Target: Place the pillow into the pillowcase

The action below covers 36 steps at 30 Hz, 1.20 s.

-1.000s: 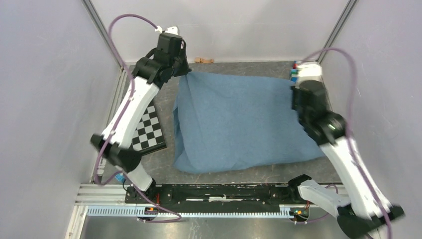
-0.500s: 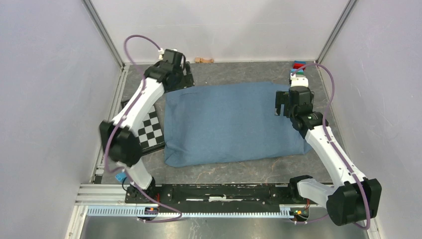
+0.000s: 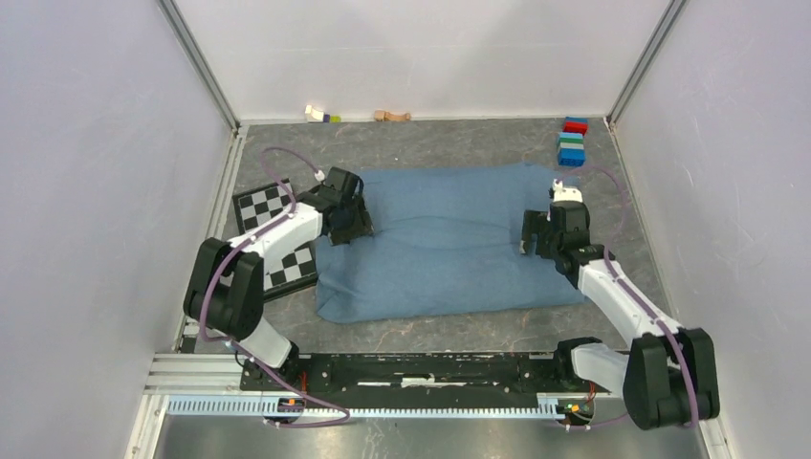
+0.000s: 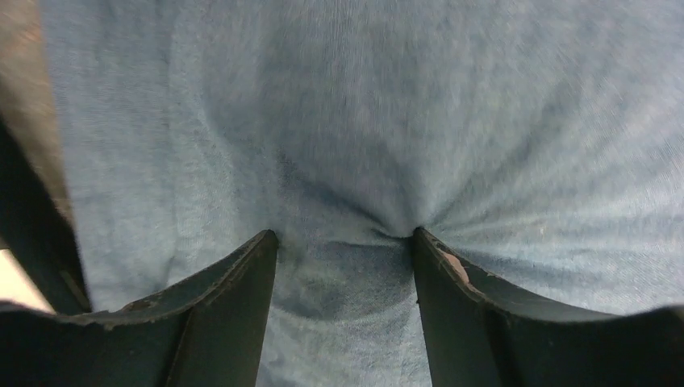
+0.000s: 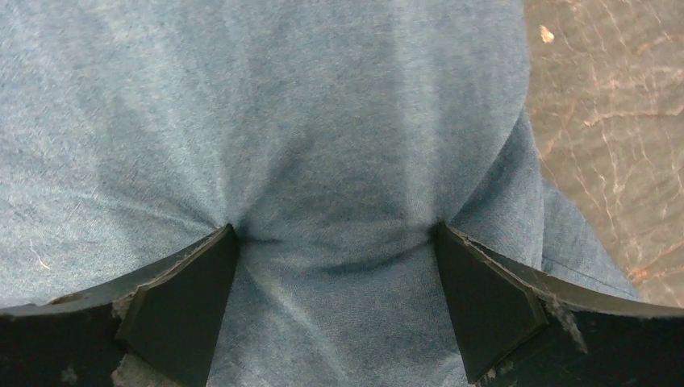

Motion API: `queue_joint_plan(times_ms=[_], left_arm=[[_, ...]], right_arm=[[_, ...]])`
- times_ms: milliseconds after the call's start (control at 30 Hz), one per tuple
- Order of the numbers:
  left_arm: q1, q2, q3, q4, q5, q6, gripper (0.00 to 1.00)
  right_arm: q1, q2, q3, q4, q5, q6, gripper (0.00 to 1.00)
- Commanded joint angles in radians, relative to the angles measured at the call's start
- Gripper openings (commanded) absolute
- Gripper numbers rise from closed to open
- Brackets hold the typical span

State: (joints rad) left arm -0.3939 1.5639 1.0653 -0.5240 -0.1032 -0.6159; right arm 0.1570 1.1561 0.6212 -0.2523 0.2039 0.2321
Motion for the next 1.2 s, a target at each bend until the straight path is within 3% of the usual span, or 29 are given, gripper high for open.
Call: queue_joint_plan(times_ms=[0, 133, 267, 567, 700, 933, 1167], left_arm=[[-0.080, 0.023, -0.035, 0.112, 0.053, -0.109, 0.67], [-0.189, 0.022, -0.055, 0.114, 0.028, -0.139, 0.67], [-0.199, -0.056, -0.081, 0.096, -0.008, -0.136, 0.70], [-0.128, -0.278, 0.027, -0.055, -0.028, 0.031, 1.00], [-0.124, -0.352, 0.080, -0.081, -0.008, 0.120, 1.00], [-0.123, -0.445, 0.152, -0.135, -0.057, 0.152, 1.00], [-0.123, -0.492, 0.199, -0.182, -0.086, 0.173, 1.00]], right_arm=[[-0.051, -0.122, -0.100, -0.066, 0.040, 0.029, 0.98], [-0.053, -0.265, -0.099, -0.147, 0.060, 0.038, 0.98], [-0.052, -0.324, -0.020, -0.217, 0.013, 0.021, 0.98], [-0.034, -0.349, 0.203, -0.264, -0.103, 0.010, 0.98], [-0.006, -0.341, 0.242, -0.223, -0.200, 0.028, 0.98], [0.122, -0.295, 0.289, -0.186, -0.176, 0.033, 0.98], [0.152, -0.278, 0.269, -0.119, -0.201, 0.080, 0.98]])
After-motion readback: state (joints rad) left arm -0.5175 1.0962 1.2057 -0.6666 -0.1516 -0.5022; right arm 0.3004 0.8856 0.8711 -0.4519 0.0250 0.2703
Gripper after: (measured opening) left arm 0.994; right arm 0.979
